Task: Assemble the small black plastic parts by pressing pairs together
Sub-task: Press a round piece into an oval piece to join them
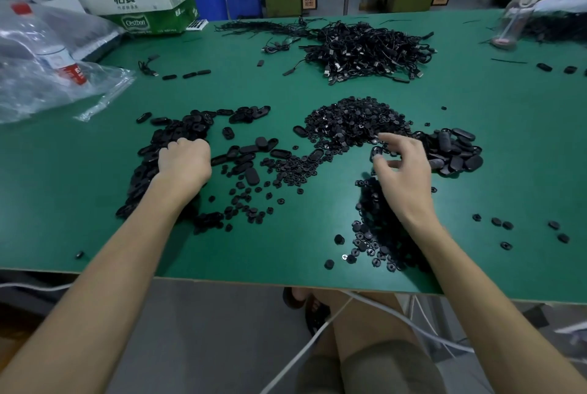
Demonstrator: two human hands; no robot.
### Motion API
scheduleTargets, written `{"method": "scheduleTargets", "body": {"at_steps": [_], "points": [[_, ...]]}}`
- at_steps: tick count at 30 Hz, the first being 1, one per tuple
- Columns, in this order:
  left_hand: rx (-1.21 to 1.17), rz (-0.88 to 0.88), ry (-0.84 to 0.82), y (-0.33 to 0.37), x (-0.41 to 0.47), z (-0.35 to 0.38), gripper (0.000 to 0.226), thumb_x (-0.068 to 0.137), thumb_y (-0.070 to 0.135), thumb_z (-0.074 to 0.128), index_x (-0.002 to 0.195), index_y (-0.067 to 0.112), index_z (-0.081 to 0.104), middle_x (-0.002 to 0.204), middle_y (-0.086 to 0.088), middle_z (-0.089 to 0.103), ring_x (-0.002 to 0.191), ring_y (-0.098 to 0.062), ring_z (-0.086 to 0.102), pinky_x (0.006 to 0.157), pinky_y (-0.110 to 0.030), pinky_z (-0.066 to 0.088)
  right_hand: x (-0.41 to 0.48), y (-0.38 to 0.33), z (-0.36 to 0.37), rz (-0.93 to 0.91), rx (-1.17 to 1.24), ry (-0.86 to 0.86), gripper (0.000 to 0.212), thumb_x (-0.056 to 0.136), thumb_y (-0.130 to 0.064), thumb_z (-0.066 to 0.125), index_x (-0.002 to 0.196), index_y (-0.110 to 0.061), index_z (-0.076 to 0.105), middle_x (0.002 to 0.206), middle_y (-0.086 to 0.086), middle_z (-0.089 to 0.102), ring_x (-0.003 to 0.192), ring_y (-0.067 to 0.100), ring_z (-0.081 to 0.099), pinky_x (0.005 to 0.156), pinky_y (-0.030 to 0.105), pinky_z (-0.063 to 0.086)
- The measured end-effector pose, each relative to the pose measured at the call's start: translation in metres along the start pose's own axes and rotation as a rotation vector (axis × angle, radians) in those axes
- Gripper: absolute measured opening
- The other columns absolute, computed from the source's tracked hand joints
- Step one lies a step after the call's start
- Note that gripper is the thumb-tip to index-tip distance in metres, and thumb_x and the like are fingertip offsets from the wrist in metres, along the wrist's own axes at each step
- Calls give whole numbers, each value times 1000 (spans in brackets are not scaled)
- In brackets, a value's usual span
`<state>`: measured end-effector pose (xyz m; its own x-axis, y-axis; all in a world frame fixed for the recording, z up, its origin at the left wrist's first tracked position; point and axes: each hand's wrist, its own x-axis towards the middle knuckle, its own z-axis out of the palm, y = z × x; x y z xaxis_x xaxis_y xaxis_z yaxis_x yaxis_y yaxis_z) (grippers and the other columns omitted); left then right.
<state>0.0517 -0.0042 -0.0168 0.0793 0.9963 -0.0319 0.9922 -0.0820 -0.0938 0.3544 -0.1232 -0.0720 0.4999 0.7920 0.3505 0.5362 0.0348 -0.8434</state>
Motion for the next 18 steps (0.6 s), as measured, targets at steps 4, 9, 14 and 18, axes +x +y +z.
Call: {"method": "scheduleTargets", "body": {"at_steps": [4,9,14,18], "points": [[-77,-10,165,9,2,7,21,98,-6,51,80,4,52,99,-29,60,87,-39,56,80,-50,44,-1,-1,3,-80,-85,-117,29,100,-13,60,127,-19,66,129,0,56,125,20,51,105,33,48],[-554,114,118,50,-1,11,15,107,12,53,105,-2,58,83,-9,66,56,-11,54,45,-24,39,-1,1,2,-71,-75,-162,24,99,-14,61,121,-21,69,126,-1,58,126,21,49,103,36,49],[-589,418,78,87,-14,11,32,106,10,49,136,18,55,109,-1,60,80,-25,67,77,-39,58,-3,0,1,-63,-71,-163,23,99,-13,61,120,-19,70,123,-4,59,121,22,55,99,32,50],[-378,484,139,97,-14,15,24,106,13,49,121,15,69,109,-5,50,92,-26,59,89,-45,53,-3,-2,1,-53,-63,-175,22,100,-13,61,119,-20,69,124,-4,59,119,22,56,99,33,50]]}}
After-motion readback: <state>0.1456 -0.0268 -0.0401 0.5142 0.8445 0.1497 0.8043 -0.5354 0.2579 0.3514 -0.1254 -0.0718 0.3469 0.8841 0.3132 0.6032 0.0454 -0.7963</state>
